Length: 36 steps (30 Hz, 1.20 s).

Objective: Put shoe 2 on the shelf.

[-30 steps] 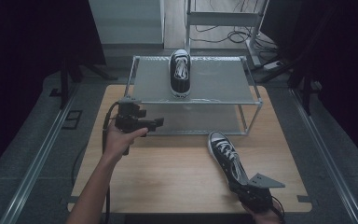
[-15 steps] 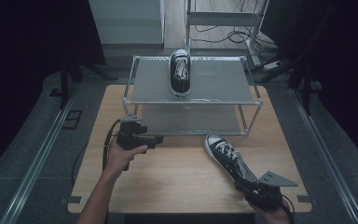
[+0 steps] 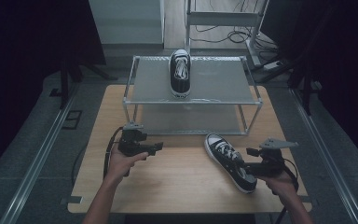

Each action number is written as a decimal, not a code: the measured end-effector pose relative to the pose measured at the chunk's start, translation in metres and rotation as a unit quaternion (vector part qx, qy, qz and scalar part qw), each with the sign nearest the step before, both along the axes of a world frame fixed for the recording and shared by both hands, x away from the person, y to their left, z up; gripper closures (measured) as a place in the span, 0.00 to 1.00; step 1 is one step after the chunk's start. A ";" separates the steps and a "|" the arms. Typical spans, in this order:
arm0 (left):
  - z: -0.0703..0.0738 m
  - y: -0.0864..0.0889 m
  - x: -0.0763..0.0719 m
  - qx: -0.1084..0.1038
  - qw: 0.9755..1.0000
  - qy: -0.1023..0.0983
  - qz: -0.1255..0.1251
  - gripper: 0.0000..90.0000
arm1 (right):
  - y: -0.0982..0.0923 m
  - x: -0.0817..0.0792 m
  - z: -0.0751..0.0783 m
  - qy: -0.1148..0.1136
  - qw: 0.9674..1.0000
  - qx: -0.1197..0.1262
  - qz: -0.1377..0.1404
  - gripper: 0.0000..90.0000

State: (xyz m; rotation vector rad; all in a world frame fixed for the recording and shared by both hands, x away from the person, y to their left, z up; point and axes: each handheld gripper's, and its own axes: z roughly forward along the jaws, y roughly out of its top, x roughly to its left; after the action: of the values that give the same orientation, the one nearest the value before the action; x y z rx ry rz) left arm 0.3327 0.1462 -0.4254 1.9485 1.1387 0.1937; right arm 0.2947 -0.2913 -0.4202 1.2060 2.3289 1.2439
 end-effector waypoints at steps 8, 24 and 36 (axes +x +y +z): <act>-0.012 -0.001 0.001 0.001 1.000 0.010 0.000 0.21 | 0.009 0.030 -0.007 0.052 0.999 -0.013 0.007 0.27; -0.023 -0.005 0.001 0.006 1.000 0.023 -0.005 0.21 | 0.037 0.053 -0.033 0.134 0.985 -0.107 0.013 0.14; -0.025 -0.003 0.001 0.003 1.000 0.029 -0.001 0.21 | 0.051 0.058 -0.043 0.153 0.975 -0.161 0.005 0.07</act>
State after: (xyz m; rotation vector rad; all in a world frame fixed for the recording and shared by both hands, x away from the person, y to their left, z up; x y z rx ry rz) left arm 0.3333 0.1429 -0.4504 1.9707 1.1744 0.1411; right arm 0.3529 -0.2408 -0.4630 1.3453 2.6223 0.6790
